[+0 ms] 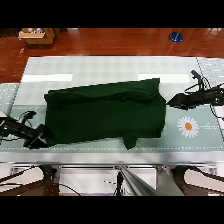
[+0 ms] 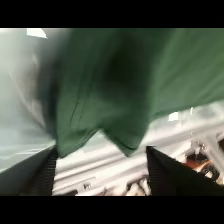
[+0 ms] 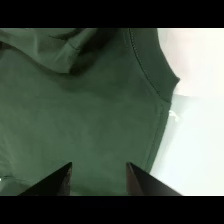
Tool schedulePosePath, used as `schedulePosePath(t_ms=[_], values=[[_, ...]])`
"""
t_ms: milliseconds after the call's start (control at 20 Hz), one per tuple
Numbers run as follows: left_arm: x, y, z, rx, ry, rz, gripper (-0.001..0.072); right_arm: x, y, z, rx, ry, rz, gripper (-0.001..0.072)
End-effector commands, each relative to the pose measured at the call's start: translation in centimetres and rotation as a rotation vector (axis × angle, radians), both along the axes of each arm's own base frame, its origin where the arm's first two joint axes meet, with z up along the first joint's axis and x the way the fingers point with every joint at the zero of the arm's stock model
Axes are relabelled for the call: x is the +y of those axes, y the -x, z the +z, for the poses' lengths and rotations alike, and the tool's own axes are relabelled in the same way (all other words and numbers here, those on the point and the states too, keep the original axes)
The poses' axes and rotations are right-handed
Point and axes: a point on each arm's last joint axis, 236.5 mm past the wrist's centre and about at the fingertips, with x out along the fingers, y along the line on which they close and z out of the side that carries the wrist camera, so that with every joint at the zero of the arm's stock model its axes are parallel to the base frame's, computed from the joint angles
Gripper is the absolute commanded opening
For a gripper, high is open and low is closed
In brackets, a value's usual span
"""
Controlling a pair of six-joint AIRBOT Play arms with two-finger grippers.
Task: Fold the shirts.
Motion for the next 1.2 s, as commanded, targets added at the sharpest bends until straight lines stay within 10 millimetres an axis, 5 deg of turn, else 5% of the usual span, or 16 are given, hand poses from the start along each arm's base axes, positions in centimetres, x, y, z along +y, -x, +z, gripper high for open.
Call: schedulePosePath(t_ms=[0,50,100,500,850,1150], values=[[0.1,-2.0,-3.3,-0.044,-0.097,-0.014,0.0345,0.3,0.5,0.1,0.014,-0.013,0.014,0.0429],[-0.3,-1.7,-3.3,-0.028,-0.082,-0.027,0.0100,0.4,0.7,0.2,0.019,-0.017,0.019,0.0428],[-0.5,-1.5,-3.2,-0.020,-0.072,-0.039,0.0025,0.5,0.8,0.2,0.025,-0.020,0.024,0.0429],[-0.4,-1.6,-2.6,-0.061,-0.057,-0.085,0.0022,1.2,3.0,0.3,0.100,-0.052,0.069,0.0463],[-0.2,-2.2,-1.9,-0.115,-0.069,-0.101,0.0022,0.3,8.8,-2.2,0.179,-0.071,-0.095,0.0469],[-0.4,-2.4,-1.7,-0.137,-0.059,-0.108,0.0022,3.0,12.5,-3.9,0.243,-0.093,-0.079,0.0467]])
